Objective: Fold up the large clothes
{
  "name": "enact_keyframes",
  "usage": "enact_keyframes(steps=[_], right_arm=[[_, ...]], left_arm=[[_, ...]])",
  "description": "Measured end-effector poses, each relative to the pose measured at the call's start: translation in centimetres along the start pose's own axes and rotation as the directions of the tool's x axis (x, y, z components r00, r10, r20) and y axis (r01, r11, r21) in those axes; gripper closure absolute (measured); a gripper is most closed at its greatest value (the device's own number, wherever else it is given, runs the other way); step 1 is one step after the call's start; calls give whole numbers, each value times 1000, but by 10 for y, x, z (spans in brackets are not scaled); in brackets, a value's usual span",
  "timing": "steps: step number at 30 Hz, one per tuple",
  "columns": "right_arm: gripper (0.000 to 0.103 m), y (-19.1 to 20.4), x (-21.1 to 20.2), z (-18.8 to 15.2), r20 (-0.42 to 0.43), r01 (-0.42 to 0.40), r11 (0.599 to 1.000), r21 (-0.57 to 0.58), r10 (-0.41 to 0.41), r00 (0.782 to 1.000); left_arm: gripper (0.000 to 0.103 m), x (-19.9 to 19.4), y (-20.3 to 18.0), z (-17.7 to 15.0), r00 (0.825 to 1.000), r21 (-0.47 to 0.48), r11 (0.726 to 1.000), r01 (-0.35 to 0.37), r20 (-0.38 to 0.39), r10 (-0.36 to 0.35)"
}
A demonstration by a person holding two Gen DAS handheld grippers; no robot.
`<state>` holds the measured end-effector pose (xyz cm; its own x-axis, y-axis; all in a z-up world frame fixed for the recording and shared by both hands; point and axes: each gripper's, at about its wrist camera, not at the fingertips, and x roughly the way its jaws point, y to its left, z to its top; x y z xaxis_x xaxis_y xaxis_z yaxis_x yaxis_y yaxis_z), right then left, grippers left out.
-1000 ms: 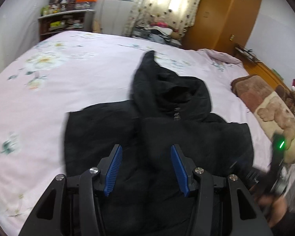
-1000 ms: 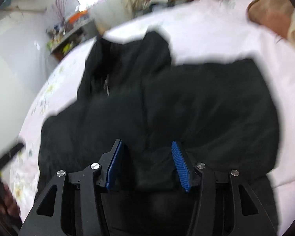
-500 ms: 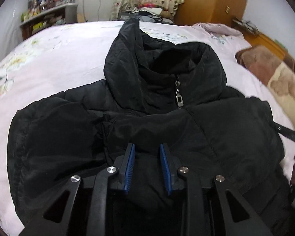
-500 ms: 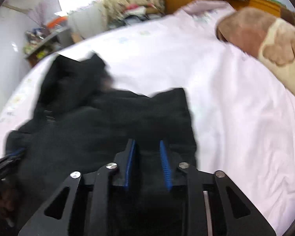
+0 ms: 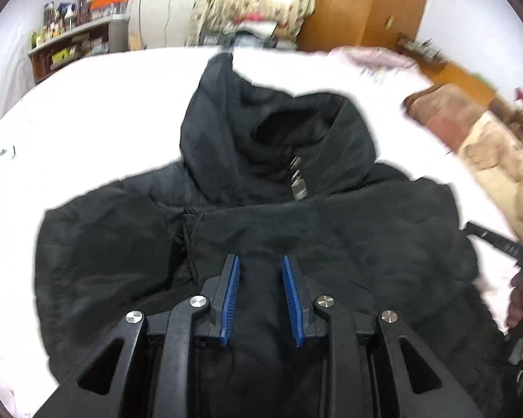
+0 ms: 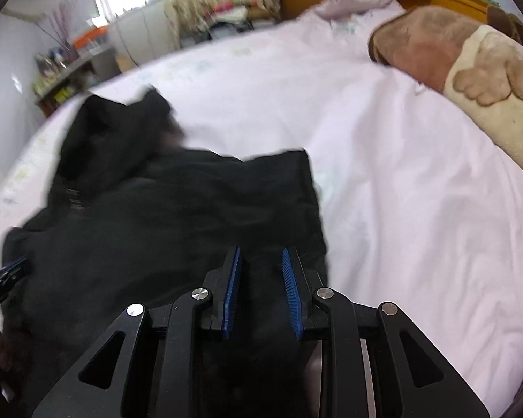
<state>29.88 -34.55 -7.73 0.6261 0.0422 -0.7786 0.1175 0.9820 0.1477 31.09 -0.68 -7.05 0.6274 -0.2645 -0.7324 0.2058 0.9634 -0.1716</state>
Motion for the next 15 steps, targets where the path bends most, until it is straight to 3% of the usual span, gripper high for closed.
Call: enact_keyframes(steps=[2, 4, 5, 8, 13, 15], right_arm=[[77, 8, -12, -11, 10, -24, 999, -26, 24, 1000], [77, 16, -7, -22, -21, -40, 998, -41, 39, 999], [77, 18, 4, -28, -54, -29, 998, -52, 26, 998], [80, 21, 26, -36, -110, -15, 998, -68, 7, 994], [80, 38, 32, -28, -143, 45, 987, -154, -67, 987], [80, 44, 15, -22, -118, 72, 986, -152, -90, 989]], left_arm=[[74, -10, 1, -10, 1000, 18, 1000, -11, 10, 11], [74, 5, 5, -22, 998, 17, 999, -38, -50, 39], [74, 16, 9, -31, 996, 12, 999, -48, -81, 49], [74, 23, 15, -38, 996, -21, 999, -40, -80, 38], [74, 21, 10, -34, 992, 0, 997, -71, -105, 71], [74, 6, 11, -29, 993, -17, 998, -65, -104, 63]])
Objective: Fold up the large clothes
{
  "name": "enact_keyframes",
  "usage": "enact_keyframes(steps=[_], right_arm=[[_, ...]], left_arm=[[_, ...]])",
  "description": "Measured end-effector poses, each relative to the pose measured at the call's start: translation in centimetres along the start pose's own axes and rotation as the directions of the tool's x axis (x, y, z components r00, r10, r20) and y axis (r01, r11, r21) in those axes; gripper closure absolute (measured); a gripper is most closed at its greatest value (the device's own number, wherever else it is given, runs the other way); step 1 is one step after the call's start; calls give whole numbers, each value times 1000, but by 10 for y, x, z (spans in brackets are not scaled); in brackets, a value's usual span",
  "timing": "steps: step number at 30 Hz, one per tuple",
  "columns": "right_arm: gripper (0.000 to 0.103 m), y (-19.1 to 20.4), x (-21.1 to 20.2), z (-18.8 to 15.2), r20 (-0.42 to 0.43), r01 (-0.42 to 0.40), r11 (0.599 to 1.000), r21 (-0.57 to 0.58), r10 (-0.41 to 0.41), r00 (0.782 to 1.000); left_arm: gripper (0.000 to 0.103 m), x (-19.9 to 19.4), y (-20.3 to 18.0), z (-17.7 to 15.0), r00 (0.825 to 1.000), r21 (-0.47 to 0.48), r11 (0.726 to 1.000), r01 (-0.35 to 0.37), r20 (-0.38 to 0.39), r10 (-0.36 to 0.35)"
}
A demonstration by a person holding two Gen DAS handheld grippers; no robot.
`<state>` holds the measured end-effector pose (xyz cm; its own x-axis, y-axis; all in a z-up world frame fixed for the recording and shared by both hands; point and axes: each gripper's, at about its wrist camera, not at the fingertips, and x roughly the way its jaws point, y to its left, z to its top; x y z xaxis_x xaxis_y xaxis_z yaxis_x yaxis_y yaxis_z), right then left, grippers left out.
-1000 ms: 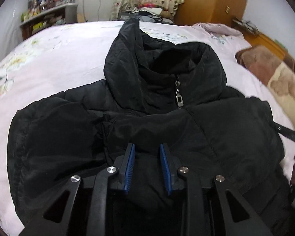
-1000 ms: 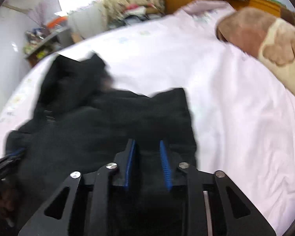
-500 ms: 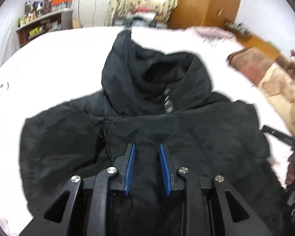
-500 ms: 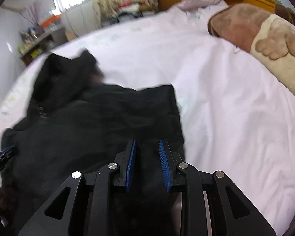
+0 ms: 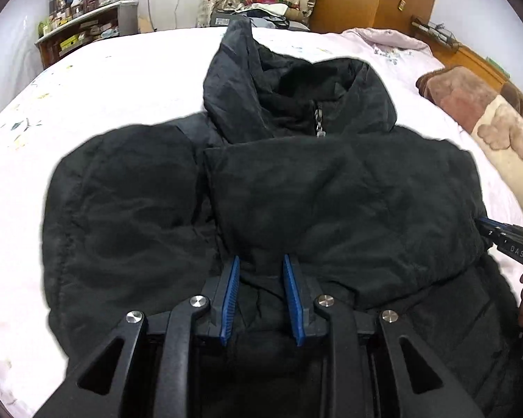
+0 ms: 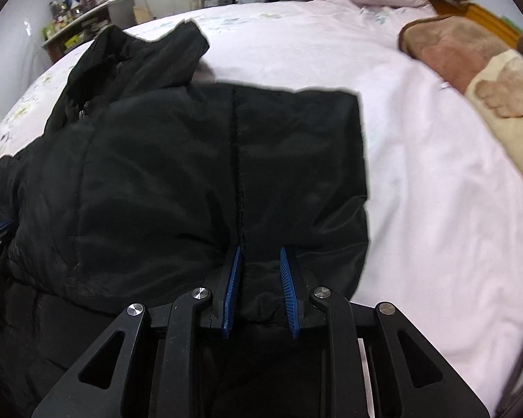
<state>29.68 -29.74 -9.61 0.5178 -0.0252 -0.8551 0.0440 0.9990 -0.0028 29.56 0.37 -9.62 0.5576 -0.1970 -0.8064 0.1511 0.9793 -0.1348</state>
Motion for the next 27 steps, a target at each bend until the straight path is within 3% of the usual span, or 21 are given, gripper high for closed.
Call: enact_keyframes(steps=[2, 5, 7, 10, 12, 15, 18, 22, 27], right_arm=[[80, 6, -23, 0, 69, -67, 998, 16, 66, 995], [80, 32, -39, 6, 110, -114, 993, -34, 117, 987], [80, 49, -34, 7, 95, -142, 988, -66, 147, 985], [80, 68, -7, 5, 29, -141, 985, -96, 144, 989], [80, 72, 10, 3, -15, -128, 988, -87, 128, 992], [80, 70, 7, 8, -14, -136, 989, -63, 136, 991], [80, 69, -11, 7, 14, -145, 988, -56, 146, 989], [80, 73, -33, -3, 32, -156, 987, -42, 158, 987], [80, 77, -68, -17, 76, -193, 981, -32, 195, 978]], left_arm=[[74, -20, 4, 2, 999, -1, 1000, 17, 47, -17], [74, -34, 15, 4, 995, 12, 999, -49, 91, 48], [74, -31, 29, 3, 990, -2, 993, -117, 77, 117], [74, -21, 48, -4, 990, -39, 990, -134, 31, 136], [74, -16, 53, -10, 992, -42, 991, -127, 9, 128], [74, -23, 51, -11, 993, -36, 992, -120, 13, 120], [74, -40, 52, -10, 993, -54, 993, -102, 54, 105], [74, -59, 59, -17, 995, -112, 990, -90, 32, 94], [74, -102, 46, -26, 993, -111, 991, -78, 82, 88]])
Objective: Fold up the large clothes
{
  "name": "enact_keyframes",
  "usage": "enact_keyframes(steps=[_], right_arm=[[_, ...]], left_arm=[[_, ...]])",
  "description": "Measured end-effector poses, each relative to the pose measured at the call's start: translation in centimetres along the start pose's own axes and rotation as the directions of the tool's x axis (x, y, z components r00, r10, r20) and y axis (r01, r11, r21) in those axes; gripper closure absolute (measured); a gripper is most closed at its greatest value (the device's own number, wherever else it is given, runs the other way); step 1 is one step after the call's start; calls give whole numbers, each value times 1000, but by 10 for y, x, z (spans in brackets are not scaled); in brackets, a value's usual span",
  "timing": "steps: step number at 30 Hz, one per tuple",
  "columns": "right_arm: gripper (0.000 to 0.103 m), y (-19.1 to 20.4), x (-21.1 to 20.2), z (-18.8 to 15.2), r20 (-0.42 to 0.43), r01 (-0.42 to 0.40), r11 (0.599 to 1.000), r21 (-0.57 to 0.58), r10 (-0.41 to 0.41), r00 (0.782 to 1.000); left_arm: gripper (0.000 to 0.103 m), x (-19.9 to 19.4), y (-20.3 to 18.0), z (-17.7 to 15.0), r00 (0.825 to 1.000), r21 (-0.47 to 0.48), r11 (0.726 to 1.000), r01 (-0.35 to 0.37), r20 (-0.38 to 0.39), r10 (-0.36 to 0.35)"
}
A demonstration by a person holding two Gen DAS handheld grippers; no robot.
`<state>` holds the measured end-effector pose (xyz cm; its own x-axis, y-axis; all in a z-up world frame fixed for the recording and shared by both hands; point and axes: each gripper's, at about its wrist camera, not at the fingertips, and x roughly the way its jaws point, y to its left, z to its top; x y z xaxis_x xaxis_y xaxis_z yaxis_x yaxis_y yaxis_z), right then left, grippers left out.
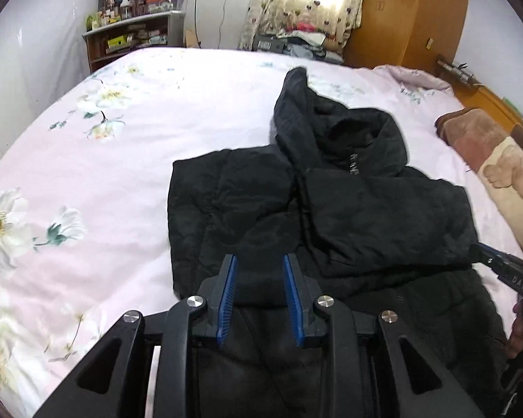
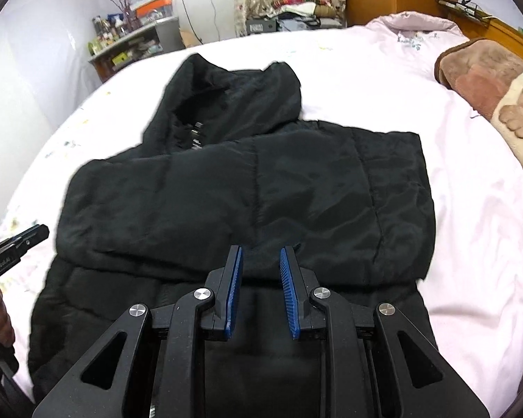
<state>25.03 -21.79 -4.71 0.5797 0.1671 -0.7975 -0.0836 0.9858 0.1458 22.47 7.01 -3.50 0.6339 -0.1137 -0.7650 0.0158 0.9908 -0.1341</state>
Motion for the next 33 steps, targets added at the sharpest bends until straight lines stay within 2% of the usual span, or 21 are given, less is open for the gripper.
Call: enact_keyframes(steps=[4, 10, 16, 18, 25, 33], right_arm=[[80, 13, -28, -8, 29, -29, 1000, 2, 29, 999], [75, 31, -64, -13, 67, -56, 998, -13, 57, 996], [73, 42, -87, -2, 95, -77, 997, -30, 79, 992], [69, 43, -88, 5, 98, -80, 996, -27, 83, 992], [69, 39, -75, 51, 117, -70, 996, -55, 77, 990], [69, 19, -23, 115, 99, -56, 998, -42, 60, 993]], left_arm=[[74, -30, -8, -4, 1000, 14, 1000, 10, 21, -10], [67, -58, -17, -6, 999, 29, 999, 29, 40, -30], [56, -75, -22, 6, 996, 32, 997, 66, 55, -67], [53, -75, -24, 15, 995, 36, 996, 79, 62, -81], [47, -58, -36, 64, 992, 85, 992, 92, 77, -98], [45, 7, -44, 131, 992, 97, 989, 110, 51, -115]])
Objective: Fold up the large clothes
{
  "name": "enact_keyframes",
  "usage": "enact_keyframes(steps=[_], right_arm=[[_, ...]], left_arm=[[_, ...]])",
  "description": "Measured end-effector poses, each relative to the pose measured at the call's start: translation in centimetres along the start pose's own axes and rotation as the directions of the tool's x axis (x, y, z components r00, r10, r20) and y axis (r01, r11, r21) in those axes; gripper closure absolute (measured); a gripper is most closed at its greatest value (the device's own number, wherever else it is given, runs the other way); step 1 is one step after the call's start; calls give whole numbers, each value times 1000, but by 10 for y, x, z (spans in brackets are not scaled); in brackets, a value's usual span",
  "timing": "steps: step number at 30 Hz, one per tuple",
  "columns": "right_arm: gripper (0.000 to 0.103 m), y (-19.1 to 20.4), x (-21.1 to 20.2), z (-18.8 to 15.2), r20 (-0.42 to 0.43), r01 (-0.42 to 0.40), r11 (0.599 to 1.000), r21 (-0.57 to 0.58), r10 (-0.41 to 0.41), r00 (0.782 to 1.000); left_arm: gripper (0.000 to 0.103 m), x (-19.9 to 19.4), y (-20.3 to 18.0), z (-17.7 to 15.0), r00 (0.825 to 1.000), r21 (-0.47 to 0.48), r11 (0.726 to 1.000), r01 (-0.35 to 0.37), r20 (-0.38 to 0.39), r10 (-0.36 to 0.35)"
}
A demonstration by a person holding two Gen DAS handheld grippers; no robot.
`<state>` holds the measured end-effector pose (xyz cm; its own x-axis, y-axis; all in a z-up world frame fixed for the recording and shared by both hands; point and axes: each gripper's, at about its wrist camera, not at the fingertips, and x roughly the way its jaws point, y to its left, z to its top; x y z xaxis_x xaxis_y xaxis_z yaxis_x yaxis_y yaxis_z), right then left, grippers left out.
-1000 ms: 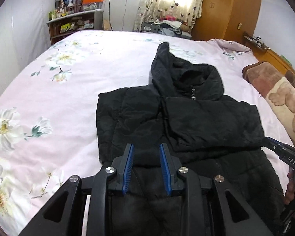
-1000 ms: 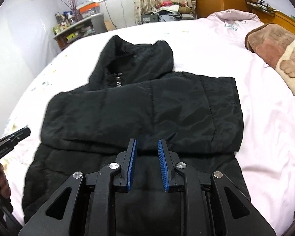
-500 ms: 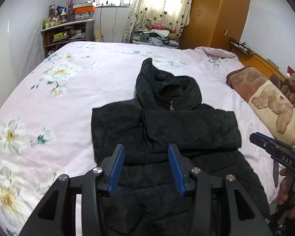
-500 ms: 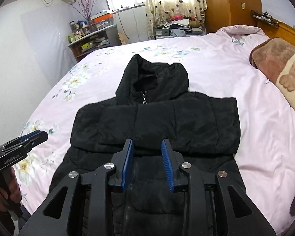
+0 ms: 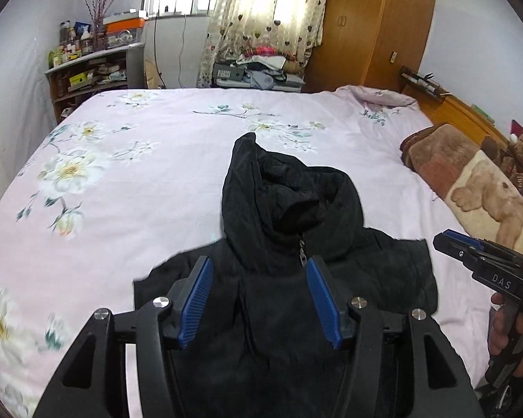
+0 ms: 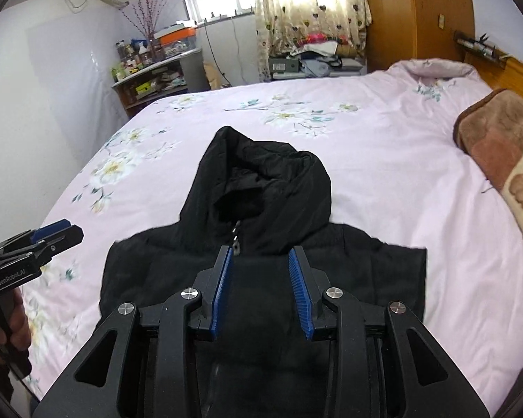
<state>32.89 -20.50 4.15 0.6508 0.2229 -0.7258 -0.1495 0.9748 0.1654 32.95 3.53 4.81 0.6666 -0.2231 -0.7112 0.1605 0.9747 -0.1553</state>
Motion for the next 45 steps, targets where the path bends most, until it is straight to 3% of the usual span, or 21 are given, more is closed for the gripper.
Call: enact_keyframes(steps=[11, 15, 19, 20, 21, 22, 25, 26, 27, 29, 34, 38, 45], right_arm=[[68, -50, 113, 53, -83, 9, 997, 81, -3, 997], [55, -68, 149, 68, -88, 10, 994, 105, -1, 996], [55, -79, 182, 82, -95, 15, 995, 102, -5, 995], [55, -80, 191, 86, -106, 16, 995, 102, -5, 994], [55, -81, 202, 90, -123, 27, 994, 103, -14, 992], [55, -83, 213, 94, -146, 46, 993, 106, -31, 989], [55, -86, 236, 94, -210, 86, 990, 109, -62, 976], [65, -86, 238, 93, -213, 83, 990, 111, -58, 975], [89, -86, 235, 92, -202, 79, 991, 107, -56, 978], [93, -84, 218, 89, -156, 53, 992, 111, -35, 987], [94, -79, 148, 77, -27, 4, 991, 132, 0, 1000], [94, -71, 86, 54, 44, -29, 991, 128, 23, 999], [94, -67, 23, -3, 60, -74, 981, 178, 64, 996]], left_arm=[[45, 129, 11, 51, 996, -16, 1000, -18, -83, 16], [45, 171, 16, 57, 994, -37, 999, -13, -107, 9], [45, 202, 17, 65, 995, -31, 1000, -4, -99, 1], [55, 208, 17, 67, 995, -30, 1000, 2, -103, -5], [81, 216, 19, 67, 993, -38, 999, 10, -114, -14], [92, 225, 20, 68, 991, -49, 999, 16, -134, -23], [101, 231, 27, 62, 991, -81, 997, 13, -131, -23], [102, 227, 28, 60, 993, -84, 996, 19, -118, -29], [102, 222, 30, 59, 994, -84, 996, 25, -101, -33], [103, 205, 33, 59, 997, -79, 996, 36, -63, -41], [103, 141, 46, 53, 996, -131, 987, 91, 28, -88], [103, 87, 43, 32, 992, -120, 986, 112, 73, -103], [103, 35, 38, -25, 992, -157, 980, 123, 50, -117]])
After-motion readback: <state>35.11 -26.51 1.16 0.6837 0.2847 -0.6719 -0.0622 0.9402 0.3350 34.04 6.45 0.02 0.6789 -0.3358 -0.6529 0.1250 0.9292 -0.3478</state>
